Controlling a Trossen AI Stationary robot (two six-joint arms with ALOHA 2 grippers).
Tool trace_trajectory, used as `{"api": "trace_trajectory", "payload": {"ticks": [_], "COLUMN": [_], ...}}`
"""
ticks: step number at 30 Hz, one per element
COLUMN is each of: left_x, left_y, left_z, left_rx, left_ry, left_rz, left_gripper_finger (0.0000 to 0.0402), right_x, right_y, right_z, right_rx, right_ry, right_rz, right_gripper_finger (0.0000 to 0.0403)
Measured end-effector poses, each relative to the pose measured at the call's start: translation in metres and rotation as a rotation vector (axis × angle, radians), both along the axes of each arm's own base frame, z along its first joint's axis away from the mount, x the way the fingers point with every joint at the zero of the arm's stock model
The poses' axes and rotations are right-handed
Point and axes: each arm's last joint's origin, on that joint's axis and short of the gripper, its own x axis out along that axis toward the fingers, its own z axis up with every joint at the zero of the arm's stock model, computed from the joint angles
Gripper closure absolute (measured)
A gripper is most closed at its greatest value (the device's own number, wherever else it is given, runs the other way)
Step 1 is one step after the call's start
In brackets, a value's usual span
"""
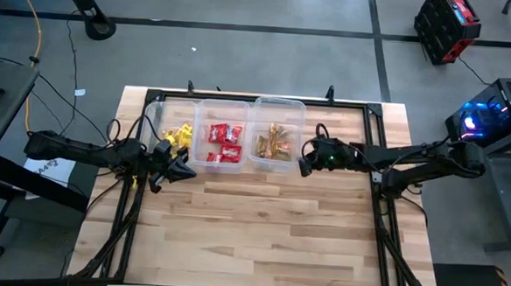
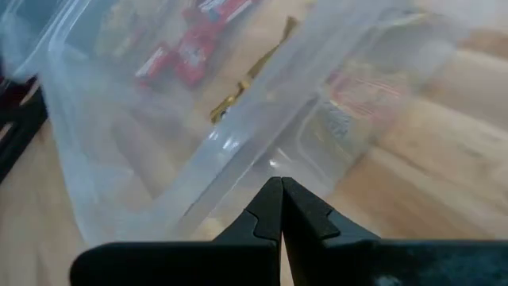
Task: Sort candy
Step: Adjust the transparent bins, then return to Home Position
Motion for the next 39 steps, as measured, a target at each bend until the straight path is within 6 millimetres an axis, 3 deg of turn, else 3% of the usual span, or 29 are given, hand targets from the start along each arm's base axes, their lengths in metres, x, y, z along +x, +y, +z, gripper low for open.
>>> {"api": "trace_trajectory", "payload": {"ticks": [7, 13, 16, 20, 24, 30, 32, 39], "left_x": [0.000, 0.000, 0.000, 0.000, 0.000, 0.000, 0.000, 0.000], "left_y": [0.000, 0.000, 0.000, 0.000, 0.000, 0.000, 0.000, 0.000], "left_z": [-0.001, -0.001, -0.001, -0.001, -0.001, -0.001, -0.001, -0.001], "left_rx": [0.000, 0.000, 0.000, 0.000, 0.000, 0.000, 0.000, -0.001], "left_ry": [0.010, 0.009, 0.009, 0.009, 0.009, 0.009, 0.009, 0.009], "left_rz": [0.002, 0.001, 0.001, 0.001, 0.001, 0.001, 0.001, 0.002], "left_gripper_finger": [0.0401, 0.0401, 0.0401, 0.0402, 0.0401, 0.0401, 0.0401, 0.0401], "right_x": [-0.010, -0.037, -0.050, -0.060, -0.068, -0.082, -0.086, -0.085], "right_y": [0.010, 0.013, 0.014, 0.019, 0.022, 0.024, 0.024, 0.025], "right_z": [0.024, 0.050, 0.053, 0.043, 0.020, 0.002, -0.005, -0.028], "right_rx": [-0.078, -0.172, -0.219, -0.204, -0.188, -0.269, -0.310, -0.297], "right_ry": [-0.093, -0.171, -0.230, -0.404, -0.571, -0.776, -0.782, -0.541], "right_rz": [0.108, 0.157, 0.173, 0.224, 0.233, 0.232, 0.252, 0.321], "right_gripper_finger": [0.0403, 0.0403, 0.0403, 0.0403, 0.0403, 0.0403, 0.0403, 0.0403]}}
